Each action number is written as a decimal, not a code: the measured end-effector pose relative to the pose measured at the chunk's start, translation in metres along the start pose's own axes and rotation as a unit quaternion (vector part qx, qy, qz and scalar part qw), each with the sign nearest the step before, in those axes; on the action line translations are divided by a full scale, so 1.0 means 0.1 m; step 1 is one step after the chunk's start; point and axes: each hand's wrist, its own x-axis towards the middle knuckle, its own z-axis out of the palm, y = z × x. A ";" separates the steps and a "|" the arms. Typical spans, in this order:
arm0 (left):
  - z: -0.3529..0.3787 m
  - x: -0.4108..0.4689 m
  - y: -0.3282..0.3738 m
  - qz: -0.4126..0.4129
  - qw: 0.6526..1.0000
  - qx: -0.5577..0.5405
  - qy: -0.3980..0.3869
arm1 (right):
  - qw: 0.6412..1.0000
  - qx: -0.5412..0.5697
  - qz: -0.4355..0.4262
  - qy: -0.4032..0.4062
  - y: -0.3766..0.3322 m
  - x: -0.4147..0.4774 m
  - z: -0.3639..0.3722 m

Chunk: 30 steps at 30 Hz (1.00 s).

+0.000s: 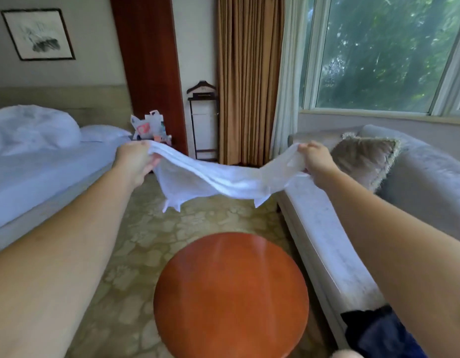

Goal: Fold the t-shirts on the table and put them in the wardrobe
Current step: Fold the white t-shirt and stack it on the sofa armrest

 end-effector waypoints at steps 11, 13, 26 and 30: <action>-1.00 -1.11 -1.27 -0.255 0.916 0.268 -0.152 | 0.973 -0.098 0.188 -0.096 1.33 -1.50 -0.37; -1.05 -1.23 -1.30 -0.268 0.909 0.276 -0.160 | 0.970 -0.097 0.193 -0.113 1.37 -1.61 -0.39; -1.11 -1.64 -1.64 -0.457 0.638 0.489 -0.380 | 0.762 -0.343 0.382 -0.396 1.86 -1.94 -0.66; -1.09 -1.50 -2.01 -0.409 0.560 0.633 -0.345 | 0.673 -0.486 0.337 -0.444 2.05 -1.96 -0.57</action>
